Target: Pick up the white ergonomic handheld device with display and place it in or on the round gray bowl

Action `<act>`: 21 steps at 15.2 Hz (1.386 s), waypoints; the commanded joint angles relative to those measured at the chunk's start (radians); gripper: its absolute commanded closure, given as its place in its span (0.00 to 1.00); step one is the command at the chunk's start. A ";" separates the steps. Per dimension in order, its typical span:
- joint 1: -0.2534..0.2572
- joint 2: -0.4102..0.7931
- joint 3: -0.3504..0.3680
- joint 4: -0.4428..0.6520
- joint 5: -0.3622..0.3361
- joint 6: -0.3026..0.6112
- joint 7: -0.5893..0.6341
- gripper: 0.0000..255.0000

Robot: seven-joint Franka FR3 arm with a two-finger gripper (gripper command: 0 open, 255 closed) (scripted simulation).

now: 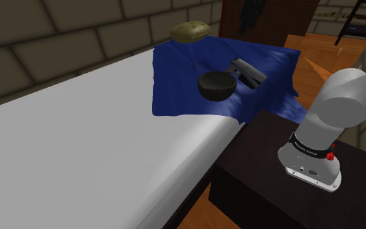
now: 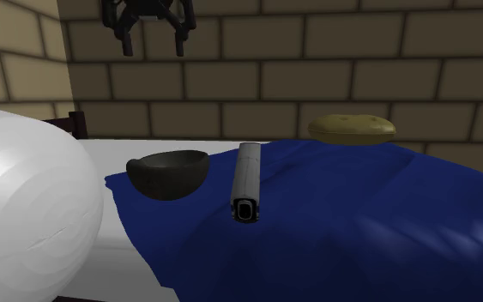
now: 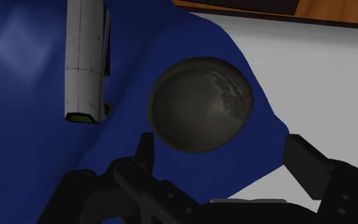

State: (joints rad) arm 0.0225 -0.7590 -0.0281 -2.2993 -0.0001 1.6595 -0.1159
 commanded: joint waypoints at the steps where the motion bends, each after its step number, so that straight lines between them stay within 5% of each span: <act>1: 0.000 0.000 0.000 0.000 0.000 0.000 0.000 0.00; 21: -0.114 0.384 -0.267 -0.104 -0.119 0.365 -0.232 0.00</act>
State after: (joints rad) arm -0.0890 -0.3903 -0.2878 -2.4013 -0.1183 2.0094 -0.3410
